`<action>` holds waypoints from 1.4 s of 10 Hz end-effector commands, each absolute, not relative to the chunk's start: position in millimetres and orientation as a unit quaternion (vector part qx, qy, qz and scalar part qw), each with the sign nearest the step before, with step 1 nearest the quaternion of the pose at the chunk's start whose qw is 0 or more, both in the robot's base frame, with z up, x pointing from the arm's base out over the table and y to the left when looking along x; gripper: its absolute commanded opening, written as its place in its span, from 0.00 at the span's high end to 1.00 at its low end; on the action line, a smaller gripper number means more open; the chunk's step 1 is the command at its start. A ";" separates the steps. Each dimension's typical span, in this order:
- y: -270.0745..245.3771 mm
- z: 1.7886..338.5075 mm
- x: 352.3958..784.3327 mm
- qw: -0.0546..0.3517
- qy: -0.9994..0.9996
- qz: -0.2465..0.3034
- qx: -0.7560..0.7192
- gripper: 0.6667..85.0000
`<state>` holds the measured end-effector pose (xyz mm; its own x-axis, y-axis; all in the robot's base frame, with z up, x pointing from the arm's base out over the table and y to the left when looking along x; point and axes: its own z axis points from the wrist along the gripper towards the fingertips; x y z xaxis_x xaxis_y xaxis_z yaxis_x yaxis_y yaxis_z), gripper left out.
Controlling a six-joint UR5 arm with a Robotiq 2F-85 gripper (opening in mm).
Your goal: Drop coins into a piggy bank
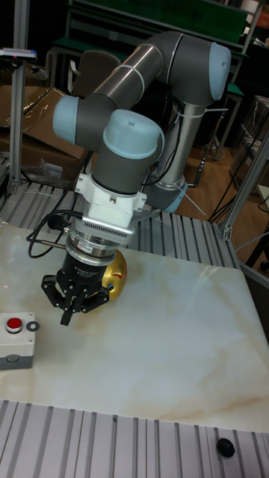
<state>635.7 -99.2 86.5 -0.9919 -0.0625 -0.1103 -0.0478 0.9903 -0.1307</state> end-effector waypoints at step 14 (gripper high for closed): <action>-120.5 95.5 632.7 0.043 0.989 -0.136 -0.035 1.00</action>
<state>631.8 -118.5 92.9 -0.9951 -0.0629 -0.0765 -0.0416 0.9665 -0.2533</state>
